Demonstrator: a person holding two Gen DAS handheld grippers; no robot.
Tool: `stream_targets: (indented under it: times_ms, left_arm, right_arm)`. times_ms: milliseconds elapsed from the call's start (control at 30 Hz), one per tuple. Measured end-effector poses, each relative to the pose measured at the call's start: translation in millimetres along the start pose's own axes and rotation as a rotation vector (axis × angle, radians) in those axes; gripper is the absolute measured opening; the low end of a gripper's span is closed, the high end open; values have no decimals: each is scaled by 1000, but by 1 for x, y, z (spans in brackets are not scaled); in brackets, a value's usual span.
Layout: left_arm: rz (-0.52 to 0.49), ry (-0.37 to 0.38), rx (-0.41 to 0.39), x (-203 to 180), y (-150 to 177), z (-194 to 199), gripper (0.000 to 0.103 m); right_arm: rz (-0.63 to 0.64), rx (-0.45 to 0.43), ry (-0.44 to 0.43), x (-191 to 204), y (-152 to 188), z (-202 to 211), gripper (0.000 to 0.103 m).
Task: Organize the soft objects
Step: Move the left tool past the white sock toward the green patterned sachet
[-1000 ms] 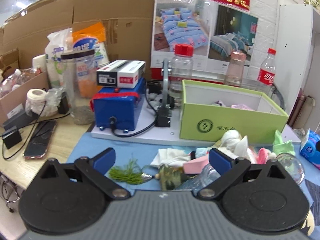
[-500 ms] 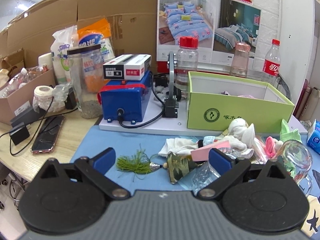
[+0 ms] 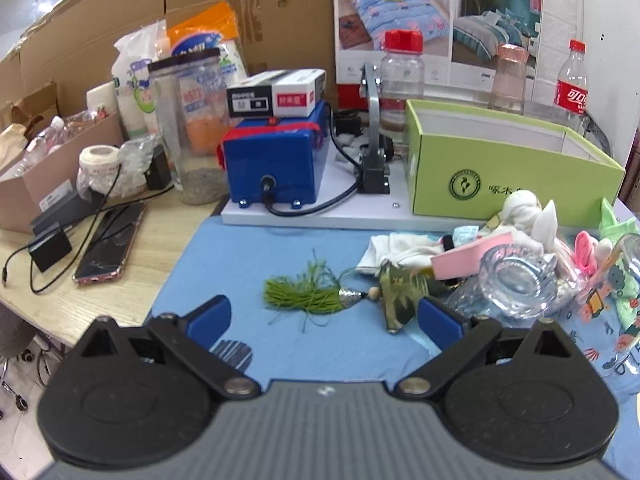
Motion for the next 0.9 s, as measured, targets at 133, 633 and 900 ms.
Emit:
stream_targets:
  times_ms: [133, 633, 900]
  left_arm:
    - [26, 15, 22, 3, -7, -11, 98]
    - [168, 200, 147, -14, -69, -72, 98]
    - [-31, 375, 212, -77, -81, -87, 98]
  right_arm:
    - [21, 11, -14, 11, -8, -13, 68]
    - [-32, -4, -64, 15, -34, -42, 68]
    - [-43, 19, -55, 9, -37, -52, 69]
Point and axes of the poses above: each gripper's, at about its wrist camera, not at the fingertips, and z roughly against the way its jaws point, x to its left, y to its underside, the point moved 10 cm from there along -z, roughly the way its jaws point, and after that the axes turned 10 degrees about -y, right-handed, at the moved point
